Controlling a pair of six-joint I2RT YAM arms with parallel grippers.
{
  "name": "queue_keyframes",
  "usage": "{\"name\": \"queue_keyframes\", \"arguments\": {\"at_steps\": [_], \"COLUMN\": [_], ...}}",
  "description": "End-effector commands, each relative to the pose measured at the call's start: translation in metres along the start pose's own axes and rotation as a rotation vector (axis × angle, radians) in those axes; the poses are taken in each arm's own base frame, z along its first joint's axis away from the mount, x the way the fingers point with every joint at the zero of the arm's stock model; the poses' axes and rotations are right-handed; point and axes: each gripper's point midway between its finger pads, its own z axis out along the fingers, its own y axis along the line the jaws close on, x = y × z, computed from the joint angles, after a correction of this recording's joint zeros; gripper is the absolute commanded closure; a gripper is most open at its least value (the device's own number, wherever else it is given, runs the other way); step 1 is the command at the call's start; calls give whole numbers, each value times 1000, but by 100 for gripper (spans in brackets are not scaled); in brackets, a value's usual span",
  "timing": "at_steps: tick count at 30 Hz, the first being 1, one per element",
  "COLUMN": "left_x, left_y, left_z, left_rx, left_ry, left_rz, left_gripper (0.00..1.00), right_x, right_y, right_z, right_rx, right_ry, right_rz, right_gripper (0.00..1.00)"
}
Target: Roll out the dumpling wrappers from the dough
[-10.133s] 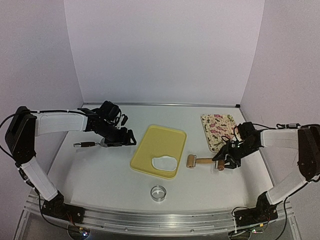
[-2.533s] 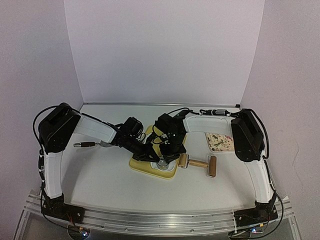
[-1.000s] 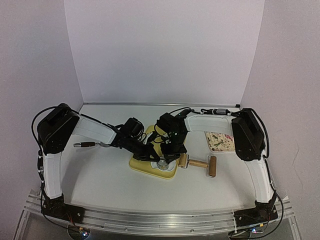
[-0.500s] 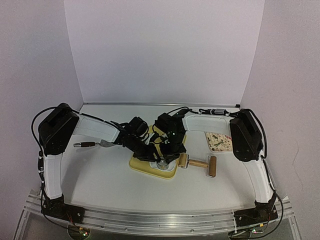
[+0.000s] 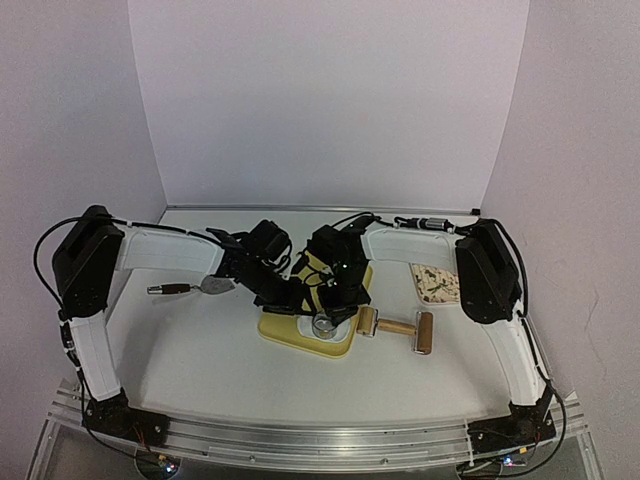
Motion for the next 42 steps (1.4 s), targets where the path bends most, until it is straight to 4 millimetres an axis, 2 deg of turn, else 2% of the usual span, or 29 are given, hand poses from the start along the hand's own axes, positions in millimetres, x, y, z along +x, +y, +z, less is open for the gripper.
{"name": "queue_keyframes", "arguments": {"at_steps": [1, 5, 10, 15, 22, 25, 27, 28, 31, 33, 36, 42], "left_x": [6, 14, 7, 10, 11, 12, 13, 14, 11, 6, -2, -3], "left_y": [5, 23, 18, 21, 25, 26, 26, 26, 28, 27, 15, -5], "left_z": [-18, -12, 2, 24, 46, 52, 53, 53, 44, 32, 8, -35], "left_rx": [1, 18, 91, 119, 136, 145, 151, 151, 115, 97, 107, 134], "left_ry": [-29, -9, -1, 42, 85, 100, 105, 105, 75, 41, -12, -59], "left_rz": [-8, -69, -69, -75, -64, -71, -76, -81, -87, -84, -72, -69], "left_gripper": [39, 45, 49, 53, 59, 67, 76, 83, 100, 100, 100, 100], "right_x": [36, 36, 36, 35, 34, 34, 33, 33, 34, 34, 35, 38], "right_y": [-32, -32, -30, -30, -29, -29, -29, -28, -29, -30, -32, -37], "right_z": [60, 59, 60, 61, 60, 61, 61, 61, 62, 63, 64, 66], "right_rx": [146, 146, 139, 135, 134, 134, 134, 134, 137, 142, 151, 178], "right_ry": [167, 168, 172, 175, 171, 172, 171, 172, 176, 178, 186, 201], "right_rz": [-1, -2, -8, -10, -13, -14, -14, -14, -13, -12, -11, -12], "right_gripper": [100, 100, 100, 100, 100, 100, 100, 100, 100, 100, 100, 100]}}
